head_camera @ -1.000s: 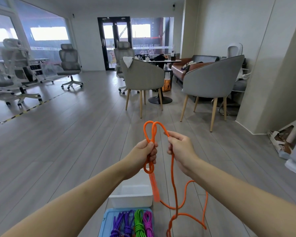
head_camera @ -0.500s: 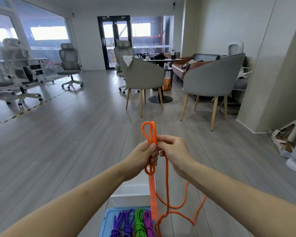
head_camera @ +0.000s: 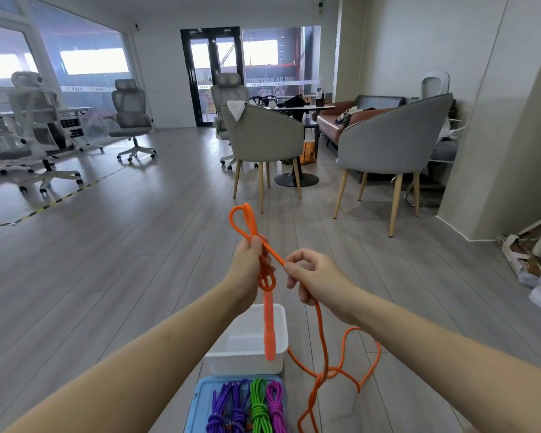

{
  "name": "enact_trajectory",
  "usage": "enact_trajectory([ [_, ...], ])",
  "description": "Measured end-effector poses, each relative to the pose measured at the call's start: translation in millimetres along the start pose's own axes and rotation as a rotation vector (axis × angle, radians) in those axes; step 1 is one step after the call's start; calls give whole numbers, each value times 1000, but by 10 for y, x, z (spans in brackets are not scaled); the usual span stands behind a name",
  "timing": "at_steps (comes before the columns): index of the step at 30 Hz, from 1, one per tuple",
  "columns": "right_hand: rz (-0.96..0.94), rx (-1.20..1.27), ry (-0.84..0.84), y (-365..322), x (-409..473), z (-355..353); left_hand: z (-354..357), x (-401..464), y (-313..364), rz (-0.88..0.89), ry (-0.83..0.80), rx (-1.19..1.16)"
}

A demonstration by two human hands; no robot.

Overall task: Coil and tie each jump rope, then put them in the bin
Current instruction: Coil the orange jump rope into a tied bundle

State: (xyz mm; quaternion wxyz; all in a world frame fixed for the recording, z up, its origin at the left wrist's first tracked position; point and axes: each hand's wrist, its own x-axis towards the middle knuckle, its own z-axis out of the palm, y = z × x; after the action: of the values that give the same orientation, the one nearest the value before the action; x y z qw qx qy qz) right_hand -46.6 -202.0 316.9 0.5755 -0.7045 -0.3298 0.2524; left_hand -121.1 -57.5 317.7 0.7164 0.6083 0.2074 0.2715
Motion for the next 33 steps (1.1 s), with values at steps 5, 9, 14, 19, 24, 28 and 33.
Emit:
enact_trajectory([
  [5,-21,-80,-181,47,-43,-143,-289,259,135,-52,115,-423],
  [9,-28,-170,-232,59,-30,-288,-543,376,170,-28,161,-553],
  [14,-98,-247,-205,68,5,-383,-618,385,181,-79,57,-516],
  [19,-231,-464,-114,75,50,-372,-451,186,158,-156,-188,-280],
  [24,-404,-493,17,3,30,-303,-347,-5,45,-210,-345,-63],
  [28,-485,-519,68,-6,5,-243,-283,-95,14,-263,-462,70],
  [33,-533,-582,105,2,12,-210,-240,-134,-26,-266,-576,140],
])
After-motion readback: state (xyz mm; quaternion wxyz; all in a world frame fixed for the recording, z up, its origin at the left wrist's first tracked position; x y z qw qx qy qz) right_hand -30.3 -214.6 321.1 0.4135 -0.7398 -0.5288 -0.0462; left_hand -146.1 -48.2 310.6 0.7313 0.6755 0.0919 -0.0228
